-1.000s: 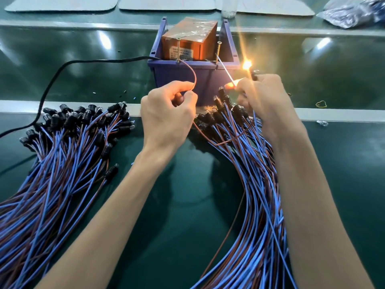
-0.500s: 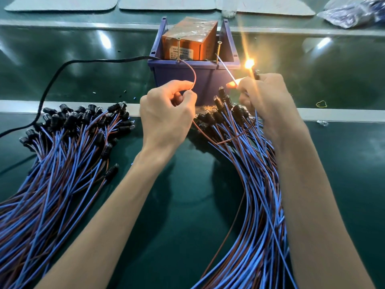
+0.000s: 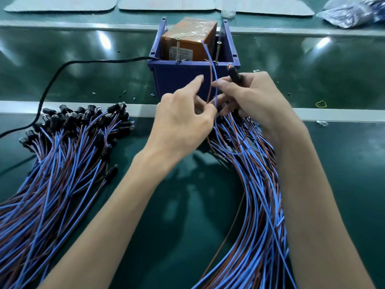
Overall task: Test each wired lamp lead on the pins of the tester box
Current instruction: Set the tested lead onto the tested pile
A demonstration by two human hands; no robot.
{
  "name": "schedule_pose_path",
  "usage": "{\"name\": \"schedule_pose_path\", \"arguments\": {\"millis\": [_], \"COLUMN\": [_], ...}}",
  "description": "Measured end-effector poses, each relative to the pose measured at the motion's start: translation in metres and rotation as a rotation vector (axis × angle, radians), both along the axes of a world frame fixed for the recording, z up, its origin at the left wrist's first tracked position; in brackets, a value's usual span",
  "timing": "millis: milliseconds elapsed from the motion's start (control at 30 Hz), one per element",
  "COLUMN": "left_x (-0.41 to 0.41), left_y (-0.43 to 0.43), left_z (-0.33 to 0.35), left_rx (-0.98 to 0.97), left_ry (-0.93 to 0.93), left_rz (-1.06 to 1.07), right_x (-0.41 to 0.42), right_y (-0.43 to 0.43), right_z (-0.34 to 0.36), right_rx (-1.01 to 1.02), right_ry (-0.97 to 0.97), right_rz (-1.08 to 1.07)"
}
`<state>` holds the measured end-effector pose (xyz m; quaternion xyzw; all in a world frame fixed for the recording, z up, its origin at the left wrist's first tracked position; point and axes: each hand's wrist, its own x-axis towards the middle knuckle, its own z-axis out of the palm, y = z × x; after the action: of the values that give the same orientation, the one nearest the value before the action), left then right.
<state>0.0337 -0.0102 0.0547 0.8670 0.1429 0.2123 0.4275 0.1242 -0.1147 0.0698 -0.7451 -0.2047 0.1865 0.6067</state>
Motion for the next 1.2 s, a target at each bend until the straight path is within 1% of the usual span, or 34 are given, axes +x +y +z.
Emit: {"name": "schedule_pose_path", "arguments": {"millis": [167, 233, 300, 367, 433, 467, 500, 600, 700, 800, 900, 967, 1033, 1100, 1200], "left_x": [-0.004, -0.004, -0.003, -0.004, -0.007, -0.009, -0.011, -0.014, -0.018, -0.024, -0.026, -0.025, -0.025, -0.025, -0.024], "left_y": [-0.004, -0.004, -0.002, 0.002, 0.006, 0.008, 0.009, 0.009, 0.002, -0.008, -0.026, -0.039, -0.046, -0.046, -0.038], "left_z": [0.004, 0.002, 0.0, -0.001, -0.002, -0.001, 0.002, 0.009, 0.008, 0.012, 0.014, 0.013, 0.011, 0.009, 0.006], "left_rx": [0.112, 0.126, 0.168, 0.287, 0.474, 0.57, 0.642, 0.692, 0.733, 0.631, 0.498, 0.439, 0.419, 0.43, 0.5], "left_ry": [0.03, 0.022, 0.013, 0.008, 0.04, 0.104, 0.206, 0.507, 0.684, 0.885, 1.071, 1.125, 1.139, 1.121, 1.025], "left_rz": [-0.051, 0.001, 0.097, 0.187, 0.26, 0.274, 0.263, 0.17, -0.051, -0.344, -0.662, -0.826, -0.91, -0.921, -0.827], "right_x": [0.006, 0.008, 0.009, 0.011, 0.015, 0.017, 0.019, 0.023, 0.026, 0.026, 0.024, 0.022, 0.02, 0.02, 0.02], "right_y": [0.0, -0.001, -0.001, 0.0, -0.001, -0.003, -0.005, -0.012, -0.017, -0.015, -0.013, -0.011, -0.01, -0.01, -0.01], "right_z": [-0.002, -0.002, -0.002, -0.003, -0.005, -0.006, -0.008, -0.01, -0.012, -0.013, -0.015, -0.018, -0.02, -0.022, -0.023], "right_rx": [-0.018, 0.007, 0.034, 0.013, -0.073, -0.123, -0.163, -0.193, -0.187, -0.167, -0.159, -0.177, -0.213, -0.234, -0.342], "right_ry": [-0.036, -0.033, -0.014, -0.016, -0.061, -0.089, -0.111, -0.117, -0.117, -0.09, -0.056, -0.057, -0.069, -0.07, -0.123], "right_rz": [-0.072, -0.111, -0.157, -0.216, -0.293, -0.331, -0.36, -0.357, -0.33, -0.297, -0.192, -0.102, -0.043, 0.01, 0.097]}}
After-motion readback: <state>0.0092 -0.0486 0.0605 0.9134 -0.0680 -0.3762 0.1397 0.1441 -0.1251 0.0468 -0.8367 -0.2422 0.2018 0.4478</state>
